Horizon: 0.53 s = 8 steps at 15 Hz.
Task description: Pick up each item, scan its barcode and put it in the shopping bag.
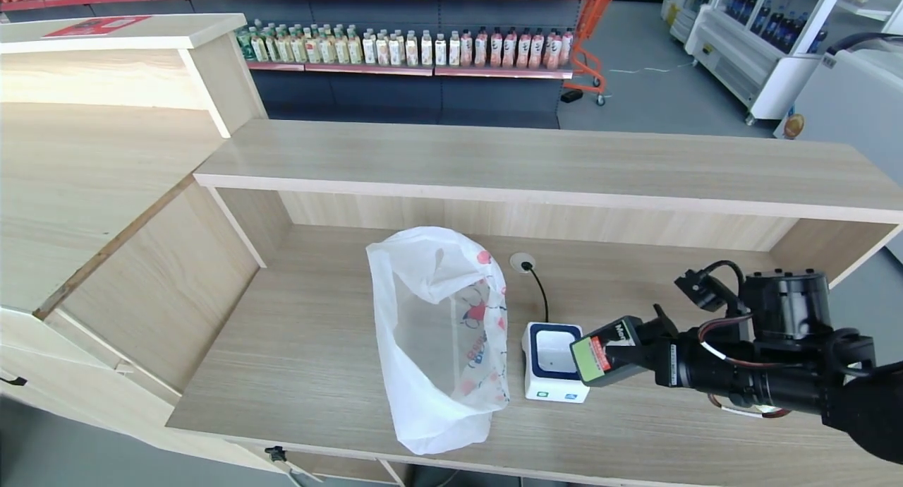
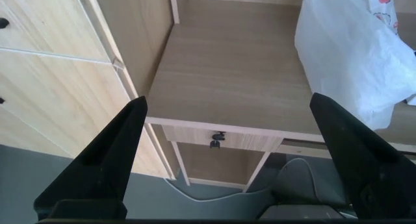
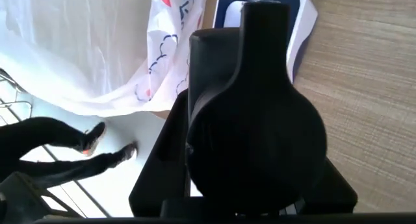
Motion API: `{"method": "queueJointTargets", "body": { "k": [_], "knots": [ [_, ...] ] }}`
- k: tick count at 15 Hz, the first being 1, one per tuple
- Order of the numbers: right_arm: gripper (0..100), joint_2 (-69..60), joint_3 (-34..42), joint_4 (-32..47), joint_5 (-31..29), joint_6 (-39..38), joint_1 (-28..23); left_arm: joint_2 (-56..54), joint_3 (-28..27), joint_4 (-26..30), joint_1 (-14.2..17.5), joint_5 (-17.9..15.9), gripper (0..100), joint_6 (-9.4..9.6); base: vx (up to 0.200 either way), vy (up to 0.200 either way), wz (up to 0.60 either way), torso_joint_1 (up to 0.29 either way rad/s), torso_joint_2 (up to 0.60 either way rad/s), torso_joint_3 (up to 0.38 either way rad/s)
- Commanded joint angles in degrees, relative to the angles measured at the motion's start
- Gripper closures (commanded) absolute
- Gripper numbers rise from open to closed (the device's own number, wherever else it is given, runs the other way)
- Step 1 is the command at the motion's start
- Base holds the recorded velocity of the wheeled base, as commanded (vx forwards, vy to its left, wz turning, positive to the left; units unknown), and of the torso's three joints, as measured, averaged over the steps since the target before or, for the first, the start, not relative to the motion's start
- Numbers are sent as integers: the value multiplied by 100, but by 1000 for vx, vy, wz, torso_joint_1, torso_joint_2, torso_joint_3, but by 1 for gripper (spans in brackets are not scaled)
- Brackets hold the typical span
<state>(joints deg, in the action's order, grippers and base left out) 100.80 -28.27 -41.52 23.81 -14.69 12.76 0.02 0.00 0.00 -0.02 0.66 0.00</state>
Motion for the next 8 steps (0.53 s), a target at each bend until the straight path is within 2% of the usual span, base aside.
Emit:
{"method": "queueJointTargets", "body": {
  "k": [1, 4, 8],
  "knots": [
    [100, 792, -249, -313, -8, 10, 297, -2, 0, 0, 2, 4, 0, 0, 0, 0, 0, 0, 0, 0],
    [100, 1126, -715, -278, -34, 72, 402, -2, 0, 0, 2, 4, 0, 0, 0, 0, 0, 0, 0, 0],
    [100, 1222, -777, -260, -43, 247, 402, -2, 0, 0, 2, 4, 0, 0, 0, 0, 0, 0, 0, 0]
  ]
}}
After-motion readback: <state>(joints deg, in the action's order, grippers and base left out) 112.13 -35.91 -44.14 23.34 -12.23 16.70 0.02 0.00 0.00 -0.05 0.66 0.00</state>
